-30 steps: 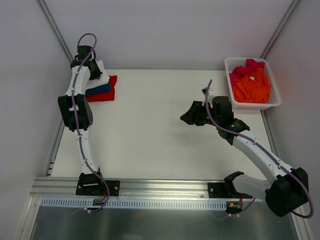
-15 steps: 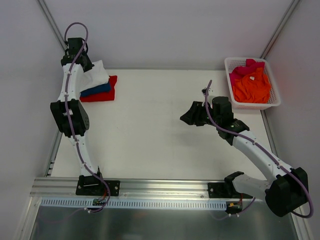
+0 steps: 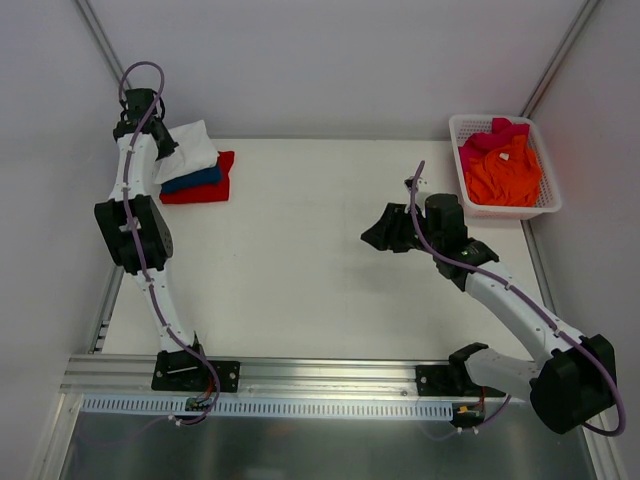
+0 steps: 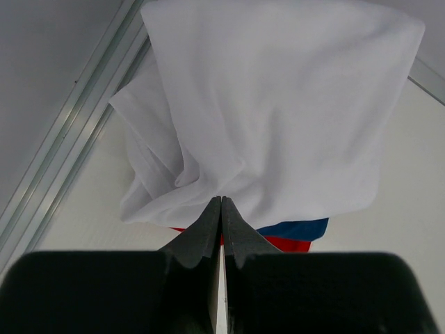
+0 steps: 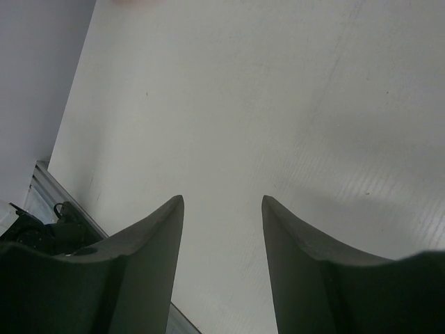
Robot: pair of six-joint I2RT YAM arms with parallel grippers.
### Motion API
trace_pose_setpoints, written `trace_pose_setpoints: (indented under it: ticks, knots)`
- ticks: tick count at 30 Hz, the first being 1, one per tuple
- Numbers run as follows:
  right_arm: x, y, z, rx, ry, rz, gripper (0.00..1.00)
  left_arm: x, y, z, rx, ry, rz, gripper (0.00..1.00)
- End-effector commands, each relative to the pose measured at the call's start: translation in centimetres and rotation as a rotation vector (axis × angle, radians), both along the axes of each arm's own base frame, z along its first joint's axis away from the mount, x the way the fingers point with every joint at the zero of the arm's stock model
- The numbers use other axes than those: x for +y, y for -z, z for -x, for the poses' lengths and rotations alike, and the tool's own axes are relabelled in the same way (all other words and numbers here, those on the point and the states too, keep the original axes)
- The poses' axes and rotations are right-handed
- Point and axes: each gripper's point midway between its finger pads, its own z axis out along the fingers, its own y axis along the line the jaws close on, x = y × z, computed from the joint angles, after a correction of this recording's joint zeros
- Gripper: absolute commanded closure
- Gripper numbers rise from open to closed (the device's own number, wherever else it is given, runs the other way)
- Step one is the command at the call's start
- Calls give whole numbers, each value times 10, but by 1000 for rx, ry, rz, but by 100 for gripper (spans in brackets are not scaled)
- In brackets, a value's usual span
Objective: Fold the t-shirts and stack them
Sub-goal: Neatly place the folded tshirt to the corner
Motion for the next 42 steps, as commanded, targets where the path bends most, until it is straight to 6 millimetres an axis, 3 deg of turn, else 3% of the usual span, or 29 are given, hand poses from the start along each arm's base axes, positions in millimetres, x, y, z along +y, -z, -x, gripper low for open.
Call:
trace_pose_setpoints:
  ticks: [1,15,28,34,38,42]
  knots:
    - [2,-17,-3,-48,-11,-44,48,-2,5,-3,6,9,13,100]
    - [-2,-18,-3,-52,-8,-48,48,20,43,-1,77,-32,11,100]
    - [-2,-13,-2,-38,-8,-47,48,53,36,11,68,-115,-7,100]
    - [-2,-12,-2,-38,-8,-45,48,58,50,14,93,-134,2,100]
    - [-2,-10,-2,-31,-8,-43,48,57,33,16,60,-147,8,100]
    - [0,-9,-3,-27,-10,-51,48,50,-6,19,-20,-142,24,100]
